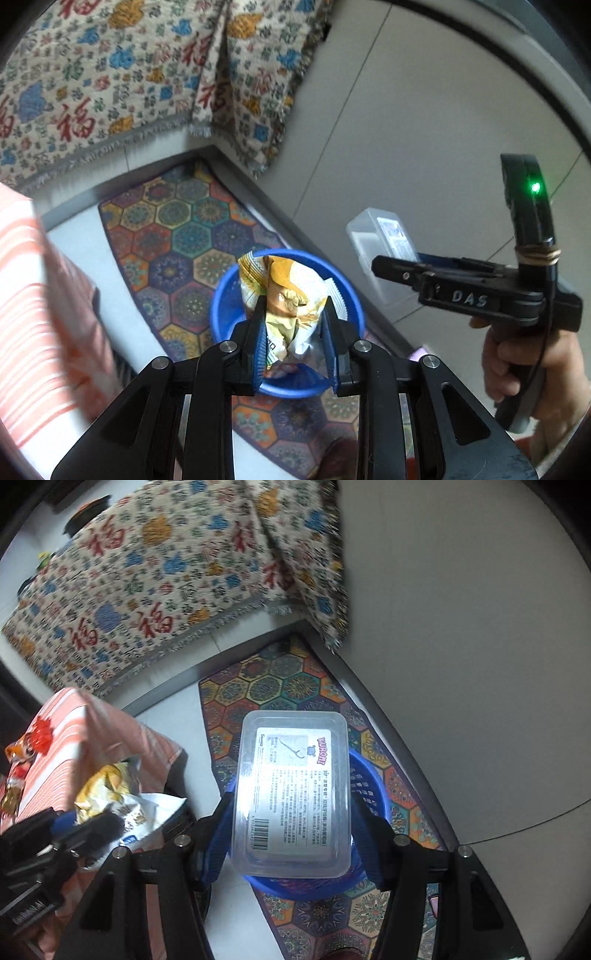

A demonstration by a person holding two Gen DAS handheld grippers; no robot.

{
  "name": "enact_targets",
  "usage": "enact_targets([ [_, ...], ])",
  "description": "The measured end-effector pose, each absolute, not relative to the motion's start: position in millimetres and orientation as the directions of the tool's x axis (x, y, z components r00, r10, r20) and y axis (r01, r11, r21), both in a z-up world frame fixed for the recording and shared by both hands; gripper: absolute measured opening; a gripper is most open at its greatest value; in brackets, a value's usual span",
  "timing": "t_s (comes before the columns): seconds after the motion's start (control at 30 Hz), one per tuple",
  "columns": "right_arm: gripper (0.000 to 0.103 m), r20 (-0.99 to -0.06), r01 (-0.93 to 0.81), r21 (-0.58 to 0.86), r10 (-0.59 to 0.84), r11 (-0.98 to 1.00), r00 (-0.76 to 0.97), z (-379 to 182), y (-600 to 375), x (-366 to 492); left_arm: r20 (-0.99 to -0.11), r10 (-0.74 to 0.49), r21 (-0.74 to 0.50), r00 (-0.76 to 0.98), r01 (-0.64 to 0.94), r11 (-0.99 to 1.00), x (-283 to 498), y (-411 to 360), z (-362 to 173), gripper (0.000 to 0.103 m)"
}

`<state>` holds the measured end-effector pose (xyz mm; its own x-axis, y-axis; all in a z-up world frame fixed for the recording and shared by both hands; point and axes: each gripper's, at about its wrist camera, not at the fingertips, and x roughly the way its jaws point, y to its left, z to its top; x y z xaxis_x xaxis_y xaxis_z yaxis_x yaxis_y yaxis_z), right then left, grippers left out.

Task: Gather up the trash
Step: 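Carry both items over the blue wastebasket and open both tools to drop them, then move both tools back over the table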

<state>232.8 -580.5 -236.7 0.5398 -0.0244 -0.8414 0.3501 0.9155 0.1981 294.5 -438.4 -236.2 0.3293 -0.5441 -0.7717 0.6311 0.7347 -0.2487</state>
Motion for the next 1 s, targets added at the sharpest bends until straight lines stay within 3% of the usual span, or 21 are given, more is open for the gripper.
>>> enact_targets([
  [0.3,0.062,-0.856,0.404,0.245,0.002,0.881,0.517,-270,-613,247,-0.798,-0.516,-0.217,0.31,0.652,0.727,299,-469,-279,0.029],
  [0.37,0.062,-0.856,0.416,0.263,0.012,0.87,0.516,-275,-617,250,-0.805,-0.51,-0.211,0.305,0.656,0.725,302,-477,-288,0.04],
  [0.43,0.073,-0.863,0.43,0.264,0.013,0.864,0.504,-281,-620,253,-0.798,-0.518,-0.22,0.309,0.651,0.727,303,-479,-290,0.07],
  [0.5,0.073,-0.86,0.434,0.278,0.021,0.857,0.511,-281,-623,252,-0.782,-0.525,-0.222,0.336,0.637,0.738,303,-476,-285,0.079],
  [0.67,0.073,-0.834,0.438,0.289,-0.001,0.852,0.552,-264,-625,247,-0.735,-0.556,-0.229,0.388,0.631,0.742,294,-451,-241,0.079],
  [0.83,0.073,-0.785,0.413,0.165,-0.134,0.896,0.605,-225,-601,240,-0.659,-0.578,-0.179,0.481,0.647,0.741,264,-390,-175,0.098],
  [1.0,0.073,-0.71,0.339,0.097,-0.174,0.936,0.682,-182,-549,228,-0.674,-0.476,-0.106,0.565,0.564,0.819,238,-289,-150,0.099],
])
